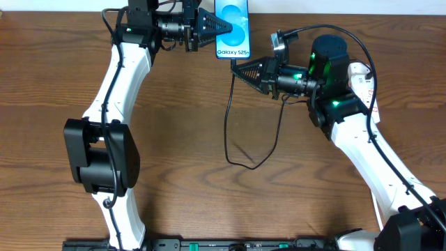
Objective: Plug charger to phone and switch on socket
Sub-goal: 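Open the right gripper and pull it away from the plugged phone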
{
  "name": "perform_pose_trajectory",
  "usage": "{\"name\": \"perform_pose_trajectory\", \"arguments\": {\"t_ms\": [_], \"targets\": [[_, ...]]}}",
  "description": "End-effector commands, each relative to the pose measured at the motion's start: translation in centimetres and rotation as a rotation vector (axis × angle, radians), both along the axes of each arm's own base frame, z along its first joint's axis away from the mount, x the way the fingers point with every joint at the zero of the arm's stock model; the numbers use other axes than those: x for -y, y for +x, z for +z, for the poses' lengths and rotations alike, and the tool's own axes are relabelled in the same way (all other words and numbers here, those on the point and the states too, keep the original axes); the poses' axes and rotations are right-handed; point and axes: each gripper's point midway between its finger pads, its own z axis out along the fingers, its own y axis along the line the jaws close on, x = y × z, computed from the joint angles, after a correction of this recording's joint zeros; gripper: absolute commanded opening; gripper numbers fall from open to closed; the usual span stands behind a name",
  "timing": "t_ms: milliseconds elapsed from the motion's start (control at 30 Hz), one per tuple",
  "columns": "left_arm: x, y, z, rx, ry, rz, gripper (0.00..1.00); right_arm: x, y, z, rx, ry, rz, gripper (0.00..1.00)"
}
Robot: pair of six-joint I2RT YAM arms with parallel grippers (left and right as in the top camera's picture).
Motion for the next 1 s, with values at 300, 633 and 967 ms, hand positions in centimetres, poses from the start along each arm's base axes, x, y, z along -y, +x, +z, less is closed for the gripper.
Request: {"name": "perform_pose_trajectory", "arguments": {"t_ms": [300, 633, 967], "targets": [[0.2, -1.8, 2.3, 0.064, -0.037, -0.077, 0.07, 0.8, 1.9, 0.0, 0.068, -0.038, -0.099, 0.11], [0.2, -1.8, 2.3, 0.064, -0.037, -0.076, 0.07, 0.7, 1.4, -0.2, 0.050, -0.036, -0.073, 0.59], [0.2, -1.8, 2.2, 0.262, -0.045, -0.084, 0.07, 0.1, -0.1, -0.2, 0.056, -0.024, 0.021, 0.94]]}}
